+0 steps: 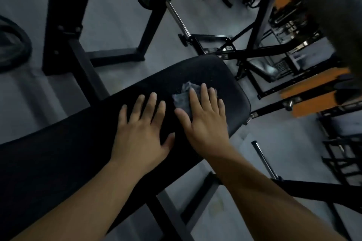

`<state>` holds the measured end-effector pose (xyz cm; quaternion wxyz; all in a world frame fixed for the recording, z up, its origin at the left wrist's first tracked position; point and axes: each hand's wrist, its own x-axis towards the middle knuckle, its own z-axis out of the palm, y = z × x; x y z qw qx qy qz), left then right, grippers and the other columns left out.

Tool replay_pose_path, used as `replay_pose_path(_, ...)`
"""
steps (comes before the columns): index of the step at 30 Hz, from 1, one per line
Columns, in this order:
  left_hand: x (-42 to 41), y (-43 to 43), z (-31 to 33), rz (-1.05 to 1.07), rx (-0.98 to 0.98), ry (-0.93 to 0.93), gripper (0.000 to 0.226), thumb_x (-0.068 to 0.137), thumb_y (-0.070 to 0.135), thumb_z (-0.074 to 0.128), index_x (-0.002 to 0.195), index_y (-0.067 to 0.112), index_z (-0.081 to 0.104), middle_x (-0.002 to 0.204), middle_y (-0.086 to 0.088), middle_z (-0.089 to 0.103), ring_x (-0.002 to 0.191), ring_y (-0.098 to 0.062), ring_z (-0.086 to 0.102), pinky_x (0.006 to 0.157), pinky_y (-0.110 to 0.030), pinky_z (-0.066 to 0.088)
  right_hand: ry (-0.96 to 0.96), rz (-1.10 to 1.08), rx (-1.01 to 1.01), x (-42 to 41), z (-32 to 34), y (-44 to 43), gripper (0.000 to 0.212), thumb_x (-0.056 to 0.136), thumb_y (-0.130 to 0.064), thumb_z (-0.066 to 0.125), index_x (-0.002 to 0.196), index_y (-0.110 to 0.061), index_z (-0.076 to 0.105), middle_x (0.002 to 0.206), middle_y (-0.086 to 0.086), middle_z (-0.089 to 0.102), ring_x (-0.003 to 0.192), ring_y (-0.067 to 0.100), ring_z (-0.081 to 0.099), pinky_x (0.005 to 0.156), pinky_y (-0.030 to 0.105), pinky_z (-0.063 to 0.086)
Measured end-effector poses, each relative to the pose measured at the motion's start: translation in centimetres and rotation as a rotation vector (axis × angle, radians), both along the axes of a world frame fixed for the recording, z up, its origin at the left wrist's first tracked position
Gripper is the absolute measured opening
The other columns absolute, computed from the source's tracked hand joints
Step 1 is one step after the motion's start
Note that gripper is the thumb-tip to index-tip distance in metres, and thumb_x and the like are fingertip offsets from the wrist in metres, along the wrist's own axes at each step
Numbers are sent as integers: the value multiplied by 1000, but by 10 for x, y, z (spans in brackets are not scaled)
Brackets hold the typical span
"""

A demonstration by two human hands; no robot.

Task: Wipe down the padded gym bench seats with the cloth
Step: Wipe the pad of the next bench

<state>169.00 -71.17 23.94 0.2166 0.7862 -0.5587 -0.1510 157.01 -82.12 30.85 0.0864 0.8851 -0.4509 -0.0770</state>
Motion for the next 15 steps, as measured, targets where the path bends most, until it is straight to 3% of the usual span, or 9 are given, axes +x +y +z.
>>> replay_pose_path(2,-4,-5,-10,-8,-14,-35,83,89,66,25,155,17,28,165,-10,16,151,-32,16,116,-60,21,-17,-16,-34,-2,2,-6,74,97,-65,5,160,-27,12,168,3,-3,154,19,-12,124,43,-6)
replay_pose_path(7,0,-6,-25,-42,-52,-84,83,92,71,23,156,18,28,165,-9,16,151,-31,17,115,-59,25,-13,-114,-183,12,4,-49,58,106,-37,26,160,-19,14,168,6,-4,154,23,-9,125,41,-5)
replay_pose_path(10,2,-5,-29,-34,-104,-96,83,92,71,26,154,17,34,163,-11,22,150,-31,23,113,-60,28,-79,-110,-199,39,-3,-69,63,105,-46,21,160,-19,6,168,3,-6,154,20,-11,124,42,-5)
replay_pose_path(13,2,-12,-37,-4,-155,-116,82,90,70,28,152,17,39,161,-12,28,148,-32,27,112,-61,27,-15,176,-141,11,-13,-45,68,102,-56,14,161,-25,3,167,-5,-9,153,13,-16,123,36,-10)
replay_pose_path(15,0,-13,-40,-5,-190,-133,82,90,70,28,150,17,41,160,-11,31,147,-32,29,112,-60,28,59,217,-118,-23,-8,-40,69,99,-60,12,160,-29,6,167,-9,-6,152,9,-13,123,33,-8)
